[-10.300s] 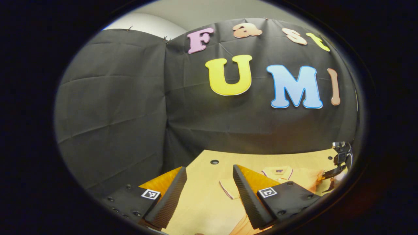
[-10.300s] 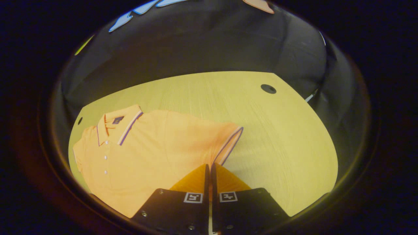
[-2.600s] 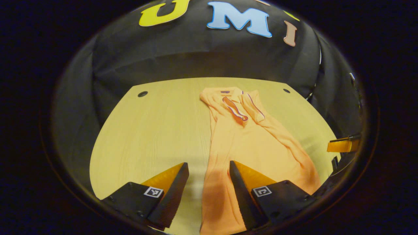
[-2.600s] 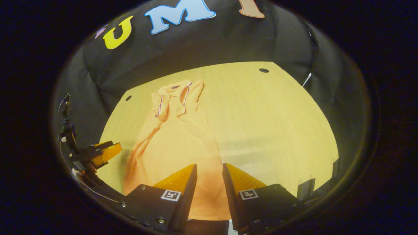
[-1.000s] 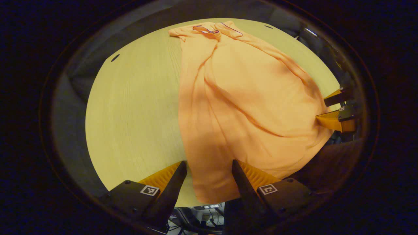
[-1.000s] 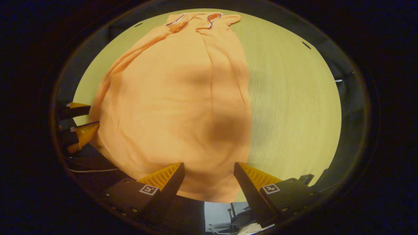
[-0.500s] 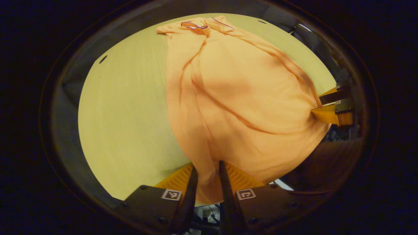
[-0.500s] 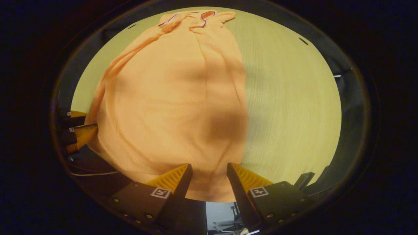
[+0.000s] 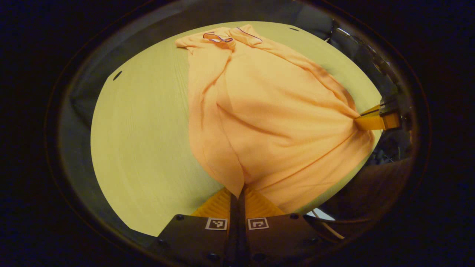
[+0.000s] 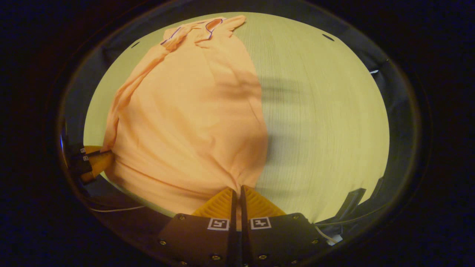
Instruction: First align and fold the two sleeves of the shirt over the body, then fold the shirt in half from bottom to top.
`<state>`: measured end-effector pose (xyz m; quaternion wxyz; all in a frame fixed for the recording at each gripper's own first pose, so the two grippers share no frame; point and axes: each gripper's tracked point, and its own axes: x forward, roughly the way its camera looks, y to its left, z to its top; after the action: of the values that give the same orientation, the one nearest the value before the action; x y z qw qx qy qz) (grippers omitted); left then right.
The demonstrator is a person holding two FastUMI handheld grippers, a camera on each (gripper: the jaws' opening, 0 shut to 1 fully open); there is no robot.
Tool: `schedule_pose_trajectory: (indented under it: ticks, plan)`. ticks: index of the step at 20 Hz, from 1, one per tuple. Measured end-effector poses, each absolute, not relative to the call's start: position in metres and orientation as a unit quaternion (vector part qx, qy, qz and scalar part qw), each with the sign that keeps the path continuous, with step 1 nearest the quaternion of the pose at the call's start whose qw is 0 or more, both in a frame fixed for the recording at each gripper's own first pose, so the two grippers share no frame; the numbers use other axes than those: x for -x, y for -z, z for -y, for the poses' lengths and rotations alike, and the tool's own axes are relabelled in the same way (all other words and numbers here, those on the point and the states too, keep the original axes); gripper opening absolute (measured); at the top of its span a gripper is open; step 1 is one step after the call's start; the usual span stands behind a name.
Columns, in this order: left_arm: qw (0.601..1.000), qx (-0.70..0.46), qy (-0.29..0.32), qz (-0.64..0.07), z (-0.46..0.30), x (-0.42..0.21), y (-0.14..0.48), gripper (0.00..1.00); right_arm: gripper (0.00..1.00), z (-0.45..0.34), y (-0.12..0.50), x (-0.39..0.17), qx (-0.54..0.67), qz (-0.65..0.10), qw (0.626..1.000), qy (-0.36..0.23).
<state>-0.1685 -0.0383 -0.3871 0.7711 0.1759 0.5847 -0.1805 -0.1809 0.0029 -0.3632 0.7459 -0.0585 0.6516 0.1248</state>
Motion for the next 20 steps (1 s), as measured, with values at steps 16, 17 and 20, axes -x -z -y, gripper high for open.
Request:
schedule_pose_trajectory:
  ticks: [16,17,20]
  plan:
    - [0.848,-0.087,0.11,-0.511,0.026,0.075,0.301,0.06,0.0,-0.047,0.276,0.064,-0.022,-0.552,0.823,-0.132]
    - [0.853,-0.09,0.11,-0.503,0.028,0.065,0.295,0.06,0.0,-0.049,0.269,0.054,-0.022,-0.545,0.827,-0.134]
    - [0.866,-0.09,0.109,-0.479,0.034,0.033,0.278,0.06,0.0,-0.054,0.253,0.023,-0.015,-0.522,0.841,-0.139]
